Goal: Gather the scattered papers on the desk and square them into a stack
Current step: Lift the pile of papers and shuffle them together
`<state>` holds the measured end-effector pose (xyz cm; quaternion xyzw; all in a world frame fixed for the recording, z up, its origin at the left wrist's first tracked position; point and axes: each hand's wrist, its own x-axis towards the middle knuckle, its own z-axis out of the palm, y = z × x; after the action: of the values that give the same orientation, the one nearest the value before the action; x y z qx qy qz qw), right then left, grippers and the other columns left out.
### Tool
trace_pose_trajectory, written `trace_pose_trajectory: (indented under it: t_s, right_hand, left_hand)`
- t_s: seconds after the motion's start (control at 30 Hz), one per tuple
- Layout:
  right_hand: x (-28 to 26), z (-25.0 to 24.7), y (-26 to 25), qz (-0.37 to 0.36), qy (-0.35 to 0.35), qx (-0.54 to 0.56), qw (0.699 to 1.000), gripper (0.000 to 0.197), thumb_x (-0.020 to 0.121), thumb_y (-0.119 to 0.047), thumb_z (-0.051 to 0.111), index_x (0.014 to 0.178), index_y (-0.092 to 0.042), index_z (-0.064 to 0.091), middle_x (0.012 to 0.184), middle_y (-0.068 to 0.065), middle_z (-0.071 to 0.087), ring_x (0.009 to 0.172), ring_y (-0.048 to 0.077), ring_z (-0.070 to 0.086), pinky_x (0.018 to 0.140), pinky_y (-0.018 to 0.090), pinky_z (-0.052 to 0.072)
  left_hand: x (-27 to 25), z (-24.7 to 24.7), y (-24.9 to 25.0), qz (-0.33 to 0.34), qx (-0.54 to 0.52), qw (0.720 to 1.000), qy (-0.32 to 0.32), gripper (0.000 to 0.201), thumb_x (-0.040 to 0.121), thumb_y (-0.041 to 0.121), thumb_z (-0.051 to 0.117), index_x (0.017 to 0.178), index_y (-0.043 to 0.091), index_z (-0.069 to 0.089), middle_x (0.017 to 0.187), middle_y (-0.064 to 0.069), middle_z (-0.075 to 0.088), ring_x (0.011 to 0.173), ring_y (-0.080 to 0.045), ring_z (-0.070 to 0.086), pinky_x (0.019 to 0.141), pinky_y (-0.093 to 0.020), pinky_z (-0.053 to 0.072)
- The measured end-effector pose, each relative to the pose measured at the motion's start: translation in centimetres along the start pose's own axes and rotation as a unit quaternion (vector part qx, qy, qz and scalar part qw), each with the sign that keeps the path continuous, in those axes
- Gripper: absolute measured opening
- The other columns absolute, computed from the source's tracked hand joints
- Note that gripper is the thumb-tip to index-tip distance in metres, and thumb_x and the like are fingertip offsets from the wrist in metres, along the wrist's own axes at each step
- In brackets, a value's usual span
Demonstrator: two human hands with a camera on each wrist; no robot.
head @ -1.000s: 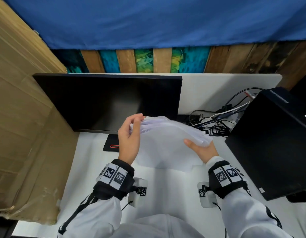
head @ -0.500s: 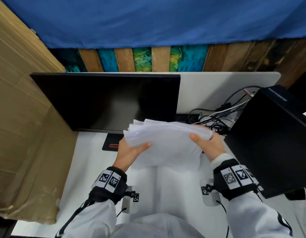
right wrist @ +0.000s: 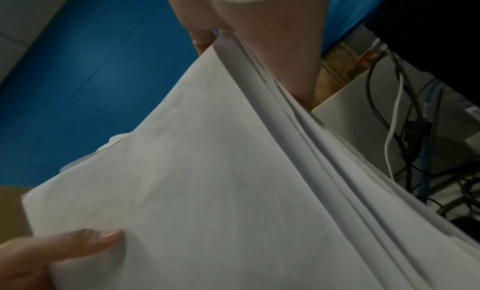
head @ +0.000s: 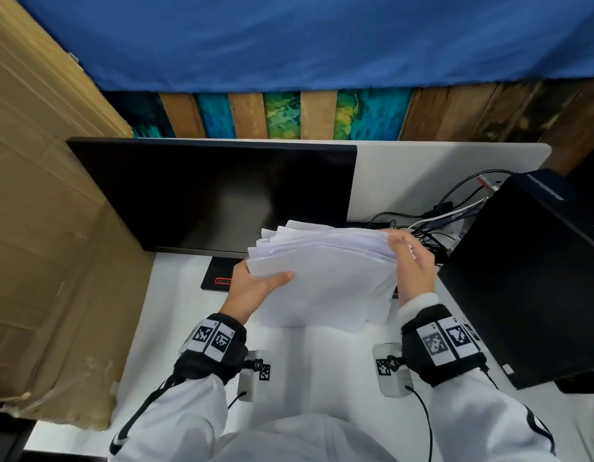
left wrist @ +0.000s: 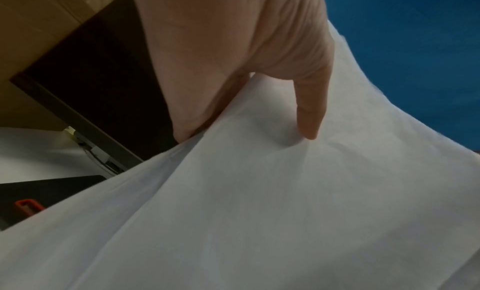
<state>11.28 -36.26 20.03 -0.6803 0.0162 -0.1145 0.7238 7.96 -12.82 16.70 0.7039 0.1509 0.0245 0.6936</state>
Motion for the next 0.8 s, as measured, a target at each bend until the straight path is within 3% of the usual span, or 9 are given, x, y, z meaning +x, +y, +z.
trace_pose_trajectory:
  t_s: [0.07, 0.1, 0.2, 0.27, 0.33, 0.4, 0.47, 0.6, 0.8]
  right_hand:
    - [0.0, -0.5, 0.2, 0.001, -0.052, 0.010, 0.999, 0.017, 0.082, -0.027, 0.059, 0.096, -0.021, 0.066, 0.093, -0.016, 0.067, 0.087, -0.008, 0.060, 0.080, 0.010, 0.046]
    - [-0.1, -0.9, 0.5, -0.003, -0.097, 0.014, 0.995, 0.036, 0.074, -0.031, 0.063, 0.107, -0.019, 0.062, 0.101, -0.012, 0.065, 0.091, -0.005, 0.061, 0.081, 0.012, 0.048]
    - [-0.4, -1.7, 1.9, 0.007, -0.195, -0.059, 0.979, 0.067, 0.058, -0.020, 0.075, 0.120, -0.017, 0.050, 0.111, -0.013, 0.058, 0.093, -0.019, 0.057, 0.079, -0.001, 0.042]
    - [-0.7, -1.9, 3.2, 0.049, -0.174, -0.111, 0.977, 0.064, 0.059, -0.008, 0.083, 0.116, -0.021, 0.055, 0.112, -0.006, 0.061, 0.098, -0.012, 0.060, 0.081, 0.001, 0.043]
    - [-0.9, -1.9, 4.0, 0.103, -0.080, -0.113, 0.985, 0.050, 0.066, -0.013, 0.081, 0.111, -0.011, 0.060, 0.104, 0.002, 0.066, 0.095, 0.011, 0.065, 0.081, 0.016, 0.049]
    - [-0.7, -1.7, 3.6, 0.132, -0.014, -0.071, 0.989, 0.030, 0.074, -0.011, 0.074, 0.102, -0.008, 0.062, 0.086, -0.002, 0.066, 0.078, 0.010, 0.063, 0.075, 0.024, 0.051]
    - [-0.5, -1.4, 2.9, 0.118, -0.024, -0.044, 0.992, 0.017, 0.078, -0.007, 0.069, 0.094, -0.012, 0.066, 0.082, -0.007, 0.065, 0.070, 0.003, 0.065, 0.073, 0.024, 0.055]
    - [-0.5, -1.6, 2.7, 0.097, -0.109, -0.052, 0.988, 0.027, 0.075, -0.002, 0.071, 0.088, -0.025, 0.066, 0.087, -0.012, 0.068, 0.071, -0.011, 0.067, 0.071, 0.010, 0.054]
    - [-1.7, -2.4, 3.4, 0.155, -0.117, -0.090, 0.977, 0.021, 0.076, -0.009, 0.072, 0.078, -0.025, 0.059, 0.079, -0.011, 0.063, 0.080, 0.013, 0.062, 0.062, 0.010, 0.048]
  left_hand:
    - [-0.1, 0.0, 0.2, -0.003, 0.007, 1.000, -0.024, 0.036, 0.070, 0.009, 0.079, 0.102, 0.020, 0.069, 0.103, 0.001, 0.074, 0.090, -0.005, 0.071, 0.076, -0.018, 0.054]
    - [-0.1, 0.0, 0.4, -0.004, 0.010, 0.999, -0.035, 0.033, 0.071, 0.011, 0.079, 0.100, 0.024, 0.068, 0.103, 0.005, 0.073, 0.088, 0.000, 0.070, 0.074, -0.014, 0.053]
    - [-0.2, 0.0, 0.7, -0.010, 0.011, 0.999, -0.046, 0.032, 0.073, 0.017, 0.078, 0.101, 0.028, 0.067, 0.107, 0.007, 0.073, 0.092, 0.001, 0.069, 0.077, -0.015, 0.051]
    - [-0.4, 0.1, 1.0, -0.011, 0.003, 0.999, -0.048, 0.033, 0.074, 0.020, 0.078, 0.105, 0.026, 0.068, 0.108, 0.005, 0.073, 0.098, -0.004, 0.069, 0.083, -0.022, 0.051]
    - [-1.3, 0.8, 1.9, 0.006, -0.015, 0.999, -0.035, 0.035, 0.073, 0.023, 0.078, 0.107, 0.020, 0.069, 0.107, 0.002, 0.074, 0.098, -0.010, 0.070, 0.083, -0.026, 0.053]
    - [-2.5, 2.3, 3.4, 0.065, -0.034, 0.997, 0.007, 0.031, 0.072, 0.022, 0.079, 0.101, 0.012, 0.070, 0.097, 0.000, 0.075, 0.086, -0.011, 0.071, 0.074, -0.023, 0.055]
    - [-3.4, 4.0, 4.7, 0.116, -0.060, 0.988, 0.081, 0.023, 0.072, 0.023, 0.078, 0.088, 0.009, 0.070, 0.080, 0.000, 0.072, 0.070, -0.008, 0.067, 0.064, -0.020, 0.055]
    - [-2.7, 4.7, 5.6, 0.095, -0.080, 0.973, 0.192, 0.019, 0.071, 0.027, 0.076, 0.062, 0.016, 0.063, 0.061, 0.002, 0.059, 0.060, -0.012, 0.056, 0.058, -0.028, 0.051]
    - [-2.0, 3.0, 4.7, 0.124, -0.061, 0.970, 0.200, 0.012, 0.079, 0.013, 0.064, 0.069, 0.020, 0.065, 0.065, 0.013, 0.060, 0.066, -0.006, 0.056, 0.062, -0.020, 0.048]
